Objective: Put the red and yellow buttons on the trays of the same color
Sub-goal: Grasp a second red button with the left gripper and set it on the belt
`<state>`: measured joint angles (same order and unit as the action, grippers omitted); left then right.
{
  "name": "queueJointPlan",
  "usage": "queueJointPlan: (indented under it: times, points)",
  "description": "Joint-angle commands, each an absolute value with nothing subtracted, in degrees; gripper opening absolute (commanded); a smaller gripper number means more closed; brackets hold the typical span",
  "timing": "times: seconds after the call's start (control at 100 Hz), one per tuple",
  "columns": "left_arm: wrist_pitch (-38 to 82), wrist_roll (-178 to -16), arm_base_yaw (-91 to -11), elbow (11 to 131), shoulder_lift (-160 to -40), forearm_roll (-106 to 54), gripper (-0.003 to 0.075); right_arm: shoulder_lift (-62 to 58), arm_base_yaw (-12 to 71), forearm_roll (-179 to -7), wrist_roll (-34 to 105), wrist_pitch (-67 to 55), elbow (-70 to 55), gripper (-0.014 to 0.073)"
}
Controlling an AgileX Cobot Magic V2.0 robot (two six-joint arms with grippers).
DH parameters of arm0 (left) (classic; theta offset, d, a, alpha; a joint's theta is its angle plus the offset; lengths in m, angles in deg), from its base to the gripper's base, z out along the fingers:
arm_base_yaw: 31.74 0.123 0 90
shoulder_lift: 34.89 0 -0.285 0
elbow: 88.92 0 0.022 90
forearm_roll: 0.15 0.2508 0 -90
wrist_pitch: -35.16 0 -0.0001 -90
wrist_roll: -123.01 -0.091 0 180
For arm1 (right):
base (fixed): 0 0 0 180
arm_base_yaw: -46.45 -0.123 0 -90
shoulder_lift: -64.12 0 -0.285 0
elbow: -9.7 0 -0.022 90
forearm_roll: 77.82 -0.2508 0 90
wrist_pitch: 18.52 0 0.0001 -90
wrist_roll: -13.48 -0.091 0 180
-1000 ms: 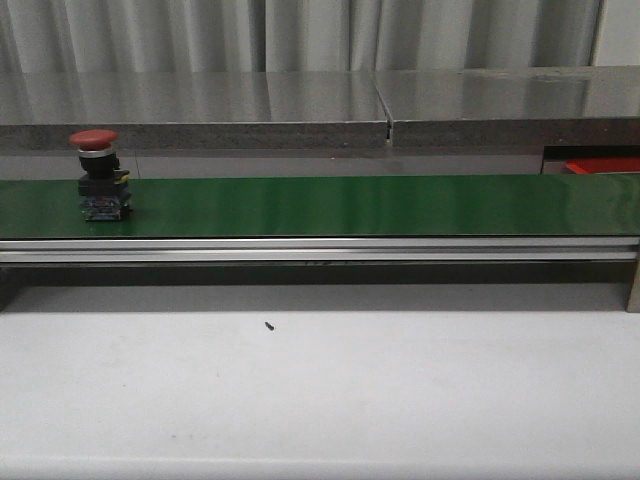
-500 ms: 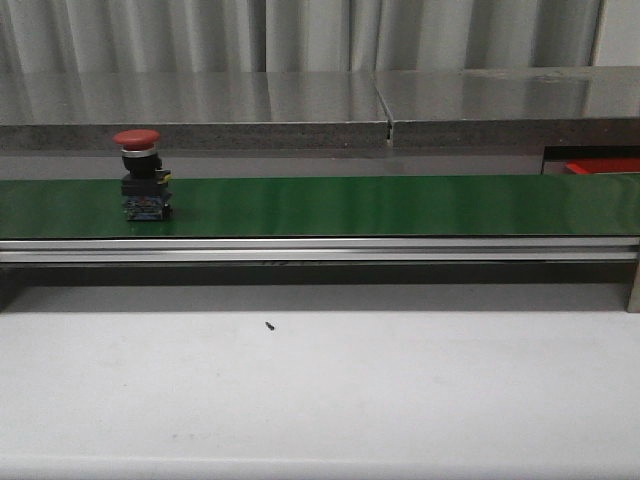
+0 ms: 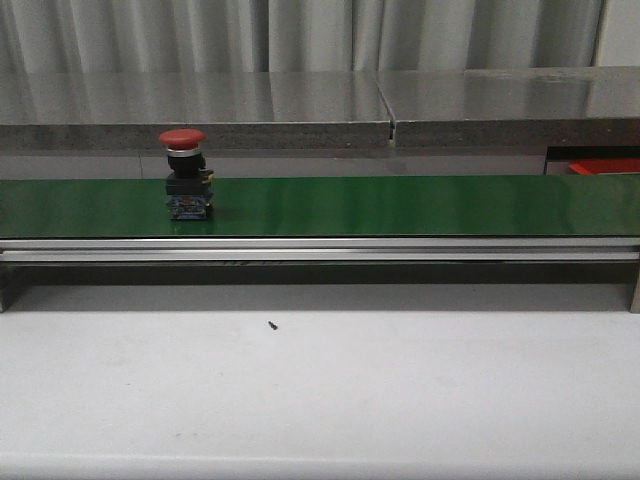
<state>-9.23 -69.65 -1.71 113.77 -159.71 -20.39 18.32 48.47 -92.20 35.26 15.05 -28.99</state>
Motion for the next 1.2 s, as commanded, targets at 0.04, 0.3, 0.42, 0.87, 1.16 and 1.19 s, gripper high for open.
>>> queueJointPlan:
  times: [0.04, 0.3, 0.42, 0.87, 1.16, 1.19]
  points:
    - [-10.5, -69.5, -2.6, 115.7, -150.3, -23.0, -0.0019, 18.6, 48.5, -92.4, 35.5, 11.4, -27.4, -0.0067]
    - [-15.1, -69.6, -9.1, 115.7, -145.0, -23.0, -0.0019, 18.6, 48.5, -92.4, 35.5, 11.4, -27.4, -0.0067]
    - [-15.2, -69.6, -12.9, 114.1, -145.0, -22.8, -0.0019, 18.6, 48.5, -92.4, 35.5, 11.4, -27.4, -0.0067]
    - [-9.0, -69.6, -21.2, 102.4, -145.0, -20.3, -0.0018, 18.6, 48.5, -92.4, 35.5, 11.4, -27.4, -0.0067]
    - [-9.0, -69.6, -21.9, 102.3, -145.4, -20.0, 0.0144, 18.6, 48.5, -92.4, 35.5, 11.4, -27.4, -0.0067]
    - [-8.9, -69.6, -21.9, 102.3, -145.5, -20.0, 0.0171, 18.6, 48.5, -92.4, 35.5, 11.4, -27.4, -0.0067]
